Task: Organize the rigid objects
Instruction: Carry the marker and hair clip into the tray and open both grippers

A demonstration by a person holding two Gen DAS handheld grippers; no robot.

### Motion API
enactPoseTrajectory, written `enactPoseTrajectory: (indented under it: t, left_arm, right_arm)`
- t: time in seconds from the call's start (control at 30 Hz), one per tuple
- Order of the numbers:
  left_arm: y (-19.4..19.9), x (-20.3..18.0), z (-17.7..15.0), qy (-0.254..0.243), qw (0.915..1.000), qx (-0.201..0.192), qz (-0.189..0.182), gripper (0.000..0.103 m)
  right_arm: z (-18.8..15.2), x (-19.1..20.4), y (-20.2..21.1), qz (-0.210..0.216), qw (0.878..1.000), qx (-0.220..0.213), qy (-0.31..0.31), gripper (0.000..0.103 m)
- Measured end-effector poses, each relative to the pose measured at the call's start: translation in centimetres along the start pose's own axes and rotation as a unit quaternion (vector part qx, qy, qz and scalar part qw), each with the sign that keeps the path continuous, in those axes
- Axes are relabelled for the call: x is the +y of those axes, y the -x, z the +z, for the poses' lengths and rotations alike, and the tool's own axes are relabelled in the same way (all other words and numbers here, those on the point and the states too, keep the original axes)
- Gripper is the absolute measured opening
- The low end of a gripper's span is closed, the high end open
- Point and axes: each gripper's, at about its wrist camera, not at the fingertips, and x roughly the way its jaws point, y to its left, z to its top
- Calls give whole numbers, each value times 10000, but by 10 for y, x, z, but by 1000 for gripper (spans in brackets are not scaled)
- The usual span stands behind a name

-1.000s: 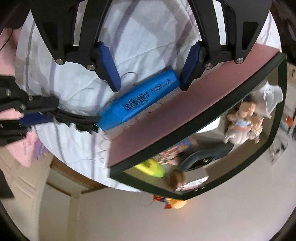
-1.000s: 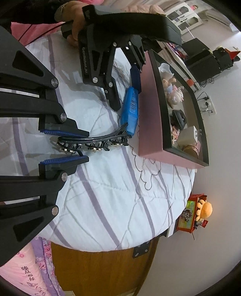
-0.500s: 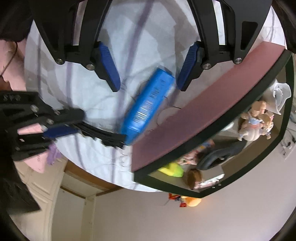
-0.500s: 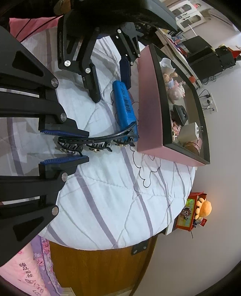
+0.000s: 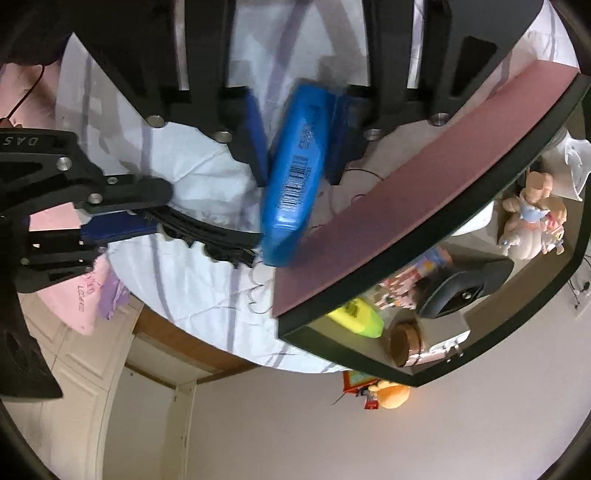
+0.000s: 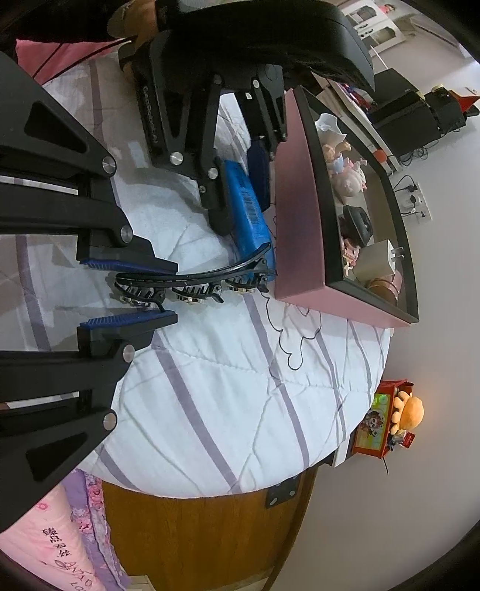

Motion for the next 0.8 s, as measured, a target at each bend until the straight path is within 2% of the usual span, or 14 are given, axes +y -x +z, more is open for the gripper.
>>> enactPoseTrajectory:
  t: [0.07,0.4,0.6,0.8]
  left_arm:
    - [1,-7,-2,-36,9999,-31,135,28]
    - [21,-3,-28,689,9974,-87,166,26]
    - [51,13,-48,1136,9925,-170,415,25]
    - [87,38,-52,1442,9861,-382,729,25]
  right_arm:
    - [0,0,1,17,10000,-13,-10,19]
    - [-3,3,15,184,9998,-122,-2,19]
    - [0,20,24,424,9988,-197,138,19]
    - [11,43,39,693,9962,-387,347,19]
